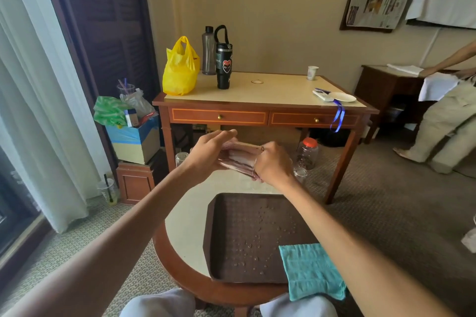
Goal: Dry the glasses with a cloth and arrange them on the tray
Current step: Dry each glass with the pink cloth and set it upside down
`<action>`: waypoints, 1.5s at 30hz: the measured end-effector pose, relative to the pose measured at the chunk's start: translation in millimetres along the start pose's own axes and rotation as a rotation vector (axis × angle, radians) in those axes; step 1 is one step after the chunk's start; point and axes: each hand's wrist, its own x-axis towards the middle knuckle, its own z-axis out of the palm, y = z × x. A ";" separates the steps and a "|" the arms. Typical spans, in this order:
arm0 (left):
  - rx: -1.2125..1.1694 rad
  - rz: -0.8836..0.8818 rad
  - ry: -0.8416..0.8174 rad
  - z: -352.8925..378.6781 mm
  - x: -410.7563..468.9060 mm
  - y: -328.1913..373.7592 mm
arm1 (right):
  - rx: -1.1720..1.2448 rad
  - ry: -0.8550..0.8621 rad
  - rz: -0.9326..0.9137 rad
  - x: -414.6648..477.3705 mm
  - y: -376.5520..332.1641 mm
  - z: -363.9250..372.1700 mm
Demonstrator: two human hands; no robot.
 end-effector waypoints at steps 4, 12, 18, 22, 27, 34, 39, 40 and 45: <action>-0.028 -0.264 0.038 1.9 2.6 4.4 | -0.332 0.351 -0.405 -8.4 -8.6 -11.8; 0.292 0.214 0.224 -1.7 9.1 1.0 | 0.532 -0.390 0.400 5.2 -4.1 10.9; 0.216 0.210 0.155 -7.3 10.6 -3.1 | 0.464 -0.369 0.336 3.9 -6.3 13.1; -0.010 -0.135 0.039 -9.4 7.5 -0.3 | -0.216 0.353 -0.297 1.8 -11.1 6.3; 0.072 -0.095 0.046 -10.6 12.4 -9.3 | -0.283 0.405 -0.424 8.2 -0.5 8.9; 0.328 0.351 0.145 -10.2 18.6 -16.6 | 0.680 -0.547 0.490 10.1 6.5 23.9; 0.078 0.106 0.045 -14.7 24.2 -23.6 | 0.274 -0.161 0.182 16.3 5.7 20.3; 0.004 -0.013 0.014 -16.4 25.5 -23.7 | 0.110 0.001 0.042 16.6 5.9 20.0; -0.026 -0.246 -0.083 -25.9 23.5 -26.7 | -0.133 0.268 -0.231 17.6 13.7 26.7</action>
